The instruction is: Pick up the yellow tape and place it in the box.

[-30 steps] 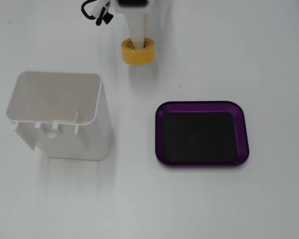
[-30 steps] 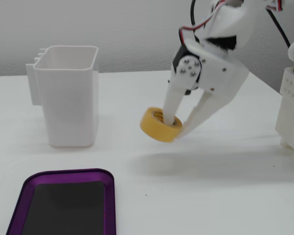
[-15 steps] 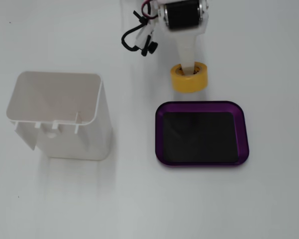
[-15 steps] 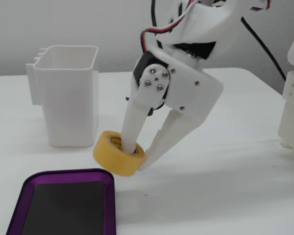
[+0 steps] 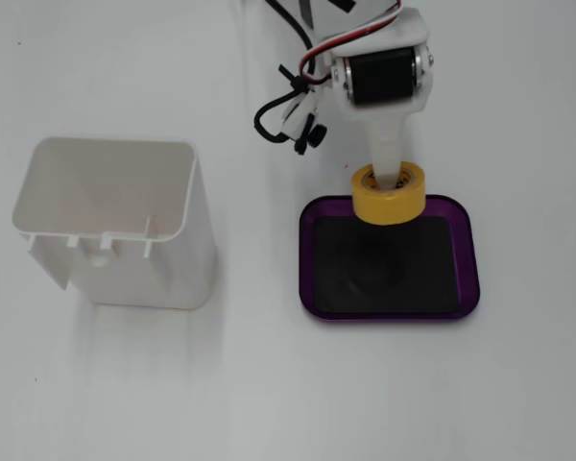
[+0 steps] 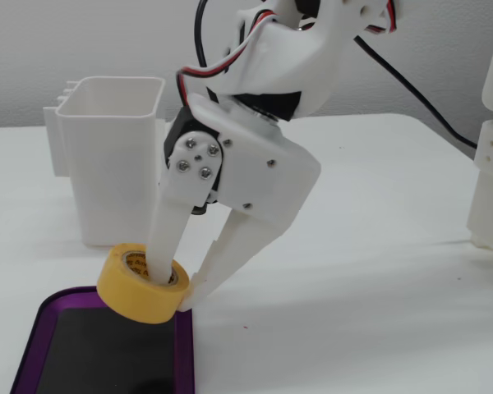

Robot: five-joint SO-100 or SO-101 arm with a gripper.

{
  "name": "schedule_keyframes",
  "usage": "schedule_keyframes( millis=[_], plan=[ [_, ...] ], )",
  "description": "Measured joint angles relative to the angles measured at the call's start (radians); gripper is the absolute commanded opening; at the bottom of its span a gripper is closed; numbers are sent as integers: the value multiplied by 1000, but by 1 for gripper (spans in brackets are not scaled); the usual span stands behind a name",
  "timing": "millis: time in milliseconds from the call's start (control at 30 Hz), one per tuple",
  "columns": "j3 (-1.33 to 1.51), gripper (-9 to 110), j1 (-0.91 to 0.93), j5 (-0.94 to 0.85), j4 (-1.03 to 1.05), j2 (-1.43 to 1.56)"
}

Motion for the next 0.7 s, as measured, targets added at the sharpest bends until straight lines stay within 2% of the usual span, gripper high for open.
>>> schedule_keyframes(
  millis=[233, 433, 567, 700],
  plan=[
    [-17, 13, 0, 0, 0, -37],
    [-18, 14, 2, 0, 6, -37],
    [-58, 15, 0, 0, 107, 32],
    [-118, 15, -18, 0, 272, 236]
  ],
)
